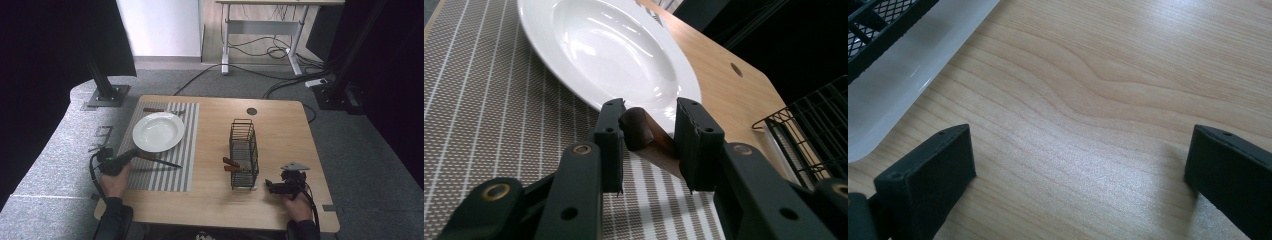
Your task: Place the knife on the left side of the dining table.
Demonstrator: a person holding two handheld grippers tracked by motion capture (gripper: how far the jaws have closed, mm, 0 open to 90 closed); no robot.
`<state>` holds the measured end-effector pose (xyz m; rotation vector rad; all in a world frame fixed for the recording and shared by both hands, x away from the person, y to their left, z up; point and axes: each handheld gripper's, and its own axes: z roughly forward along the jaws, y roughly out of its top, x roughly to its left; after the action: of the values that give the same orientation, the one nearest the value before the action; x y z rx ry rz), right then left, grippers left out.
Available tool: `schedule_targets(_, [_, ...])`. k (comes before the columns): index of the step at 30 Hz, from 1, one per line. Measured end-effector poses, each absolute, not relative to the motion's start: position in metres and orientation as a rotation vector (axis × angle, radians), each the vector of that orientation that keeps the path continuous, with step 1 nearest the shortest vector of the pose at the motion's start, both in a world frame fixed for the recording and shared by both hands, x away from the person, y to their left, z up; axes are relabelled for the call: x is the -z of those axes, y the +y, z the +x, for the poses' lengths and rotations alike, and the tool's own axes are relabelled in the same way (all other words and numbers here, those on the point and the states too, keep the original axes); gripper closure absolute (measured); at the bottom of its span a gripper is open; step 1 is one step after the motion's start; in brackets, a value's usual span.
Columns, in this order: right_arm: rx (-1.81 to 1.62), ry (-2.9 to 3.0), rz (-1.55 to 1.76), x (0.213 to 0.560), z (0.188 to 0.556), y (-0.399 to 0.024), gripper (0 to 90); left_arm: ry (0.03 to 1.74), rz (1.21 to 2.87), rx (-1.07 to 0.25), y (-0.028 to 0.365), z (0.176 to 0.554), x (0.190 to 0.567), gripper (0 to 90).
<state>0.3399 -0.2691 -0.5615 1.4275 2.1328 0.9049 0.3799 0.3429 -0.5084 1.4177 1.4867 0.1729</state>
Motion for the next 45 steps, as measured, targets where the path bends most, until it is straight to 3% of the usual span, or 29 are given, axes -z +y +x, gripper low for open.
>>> schedule_targets(25, [-0.904, 2.132, 1.427, 0.562, 0.34, -0.269, 0.0, 1.543, 1.496, -0.189, 0.36, 0.39, 0.544, 56.7])
schedule_targets(45, [-0.905, 2.133, 1.427, 0.561, 0.34, -0.269, 0.0, 1.563, 1.697, -0.348, 0.351, 0.397, 0.545, 56.2])
